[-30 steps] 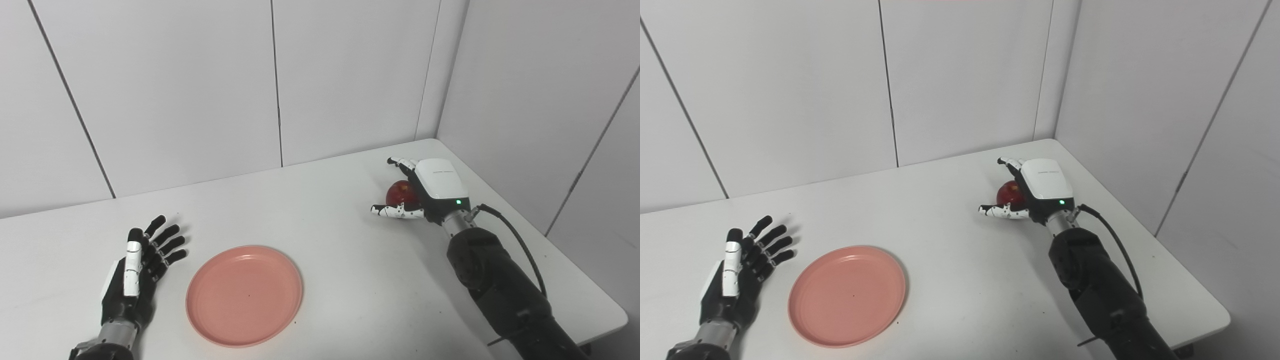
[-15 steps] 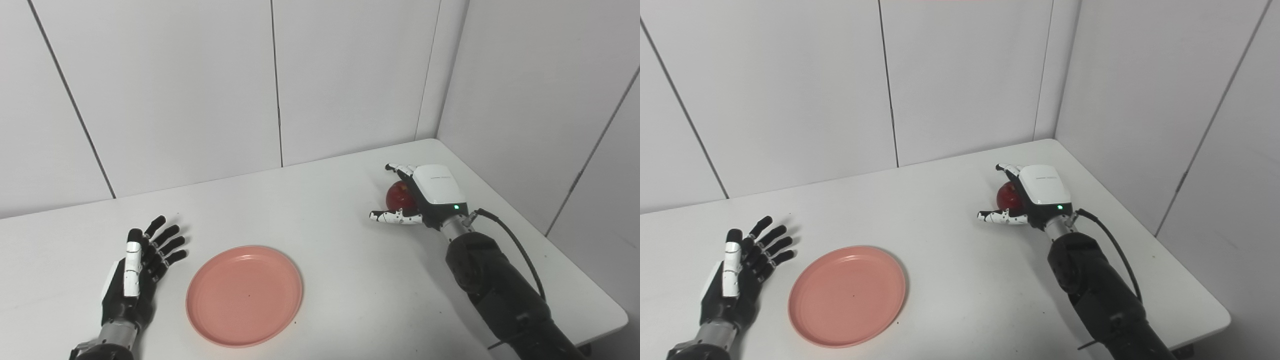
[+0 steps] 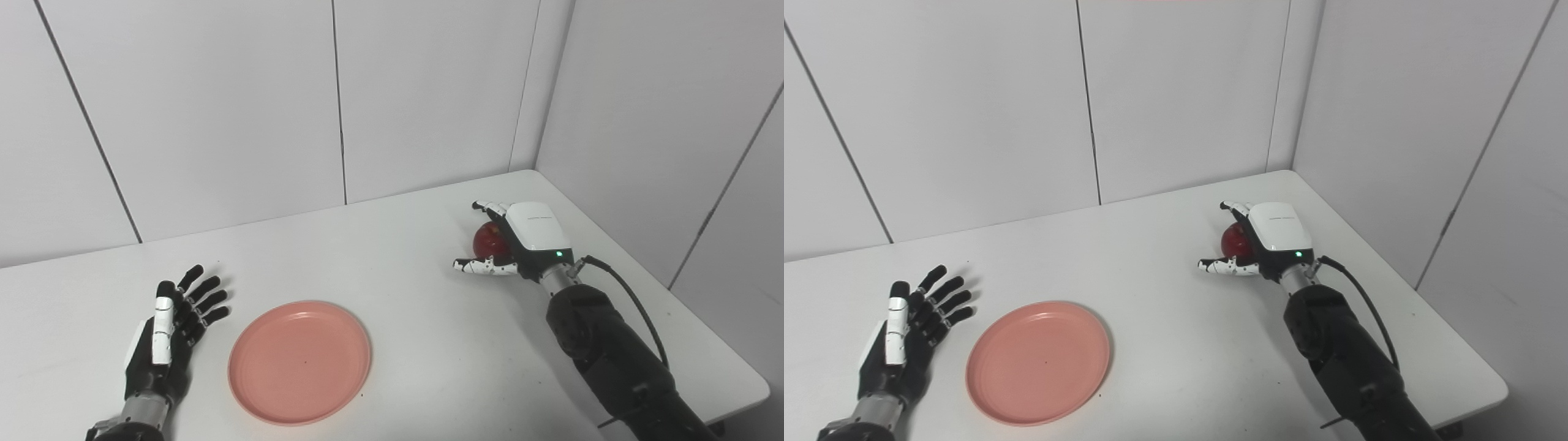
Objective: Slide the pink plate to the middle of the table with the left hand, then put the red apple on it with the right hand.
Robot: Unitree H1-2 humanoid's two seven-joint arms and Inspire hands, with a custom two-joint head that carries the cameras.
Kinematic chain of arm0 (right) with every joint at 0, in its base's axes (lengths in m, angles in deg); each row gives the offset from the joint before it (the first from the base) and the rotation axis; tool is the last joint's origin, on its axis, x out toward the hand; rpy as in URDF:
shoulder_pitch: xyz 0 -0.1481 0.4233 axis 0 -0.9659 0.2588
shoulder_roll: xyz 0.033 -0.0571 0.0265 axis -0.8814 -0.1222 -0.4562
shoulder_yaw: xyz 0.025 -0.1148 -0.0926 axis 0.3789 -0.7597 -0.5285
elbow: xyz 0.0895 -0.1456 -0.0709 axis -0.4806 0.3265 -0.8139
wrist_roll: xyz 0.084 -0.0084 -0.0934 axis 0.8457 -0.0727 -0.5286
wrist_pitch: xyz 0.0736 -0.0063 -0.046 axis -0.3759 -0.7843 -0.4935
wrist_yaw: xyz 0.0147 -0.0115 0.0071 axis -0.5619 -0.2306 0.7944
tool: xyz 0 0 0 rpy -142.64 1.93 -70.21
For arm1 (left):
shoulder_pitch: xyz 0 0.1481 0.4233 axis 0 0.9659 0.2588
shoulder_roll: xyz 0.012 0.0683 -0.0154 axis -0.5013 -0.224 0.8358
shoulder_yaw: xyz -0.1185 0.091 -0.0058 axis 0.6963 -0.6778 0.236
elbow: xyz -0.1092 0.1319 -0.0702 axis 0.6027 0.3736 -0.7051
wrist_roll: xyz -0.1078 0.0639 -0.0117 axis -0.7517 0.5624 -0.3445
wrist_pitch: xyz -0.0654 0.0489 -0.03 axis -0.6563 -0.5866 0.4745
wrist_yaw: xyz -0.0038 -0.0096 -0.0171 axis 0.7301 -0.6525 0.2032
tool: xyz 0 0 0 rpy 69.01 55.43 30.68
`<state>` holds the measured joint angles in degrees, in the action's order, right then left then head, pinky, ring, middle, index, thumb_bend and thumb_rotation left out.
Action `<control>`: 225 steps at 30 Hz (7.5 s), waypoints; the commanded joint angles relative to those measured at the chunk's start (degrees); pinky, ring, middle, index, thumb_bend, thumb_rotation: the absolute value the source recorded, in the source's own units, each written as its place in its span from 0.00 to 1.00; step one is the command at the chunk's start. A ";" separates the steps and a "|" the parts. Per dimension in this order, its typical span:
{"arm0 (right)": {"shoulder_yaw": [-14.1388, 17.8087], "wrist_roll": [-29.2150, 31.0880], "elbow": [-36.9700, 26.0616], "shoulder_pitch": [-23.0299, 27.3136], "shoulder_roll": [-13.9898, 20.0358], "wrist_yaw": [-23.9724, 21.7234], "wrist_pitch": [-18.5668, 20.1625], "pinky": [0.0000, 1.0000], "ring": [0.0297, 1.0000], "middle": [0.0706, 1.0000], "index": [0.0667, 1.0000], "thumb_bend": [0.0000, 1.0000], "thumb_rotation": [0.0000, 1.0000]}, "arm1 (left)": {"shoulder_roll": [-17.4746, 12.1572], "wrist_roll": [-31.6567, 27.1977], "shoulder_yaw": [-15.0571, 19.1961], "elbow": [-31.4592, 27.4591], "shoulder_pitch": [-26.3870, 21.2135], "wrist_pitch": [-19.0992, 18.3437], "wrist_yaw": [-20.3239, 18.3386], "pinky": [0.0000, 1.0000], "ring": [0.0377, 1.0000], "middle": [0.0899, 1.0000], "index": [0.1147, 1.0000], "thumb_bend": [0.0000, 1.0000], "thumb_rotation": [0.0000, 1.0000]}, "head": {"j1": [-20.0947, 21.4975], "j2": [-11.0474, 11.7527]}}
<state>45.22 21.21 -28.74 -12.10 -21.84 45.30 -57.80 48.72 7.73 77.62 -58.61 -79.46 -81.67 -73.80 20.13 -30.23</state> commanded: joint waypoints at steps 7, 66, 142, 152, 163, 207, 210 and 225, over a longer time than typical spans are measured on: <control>0.09 -0.28 0.26 2.36 1.92 1.49 1.10 0.72 0.77 0.78 0.78 0.87 0.79 | -0.15 0.72 -0.59 1.94 1.02 -3.33 0.22 0.75 0.79 0.82 0.85 0.67 0.99 | -0.17 0.03; -0.93 6.49 1.16 3.54 1.85 7.85 -1.68 0.12 0.15 0.21 0.44 0.50 0.15 | 0.43 0.78 -0.80 -0.73 1.95 -5.10 0.91 0.74 0.80 0.82 0.83 0.67 0.98 | -1.30 -0.71; -11.55 6.85 -17.51 6.57 -16.63 -8.75 -7.16 0.13 0.16 0.23 0.44 0.50 0.16 | 7.59 5.29 -3.16 0.78 1.38 -4.42 7.03 0.73 0.76 0.81 0.78 0.72 0.95 | -21.86 -2.94; -14.64 5.41 -15.25 5.77 -15.98 -9.26 -9.17 0.15 0.19 0.26 0.44 0.50 0.16 | 8.02 5.81 -3.07 1.43 1.23 -3.86 7.25 0.75 0.76 0.80 0.78 0.73 0.95 | -22.18 -3.05; -16.72 4.89 -11.24 6.41 -15.65 -8.70 -10.46 0.16 0.20 0.27 0.44 0.50 0.16 | 8.63 6.30 -3.25 1.62 1.13 -3.78 8.00 0.74 0.76 0.80 0.78 0.71 0.95 | -23.46 -3.18; -18.61 3.33 -9.06 7.77 -14.53 -9.76 -12.43 0.37 0.43 0.50 0.62 0.91 0.78 | 8.36 7.25 -3.83 3.31 0.16 -2.68 7.71 0.74 0.77 0.78 0.78 0.71 0.96 | -24.20 -2.99; -18.62 3.32 -8.64 7.94 -14.32 -9.22 -12.85 0.43 0.49 0.56 0.66 0.96 0.80 | 8.42 7.20 -3.73 3.09 0.17 -3.11 7.73 0.76 0.77 0.78 0.78 0.72 0.95 | -24.20 -2.99; -18.57 3.84 -9.00 7.90 -14.26 -10.52 -12.01 0.45 0.52 0.61 0.69 1.00 0.86 | 8.43 7.47 -3.67 3.24 0.29 -2.94 7.52 0.77 0.77 0.78 0.78 0.72 0.97 | -24.01 -2.98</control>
<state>26.22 24.70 -35.93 -7.05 -36.34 34.45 -68.36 56.82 15.07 74.20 -57.67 -80.31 -81.74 -66.39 -3.87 -33.22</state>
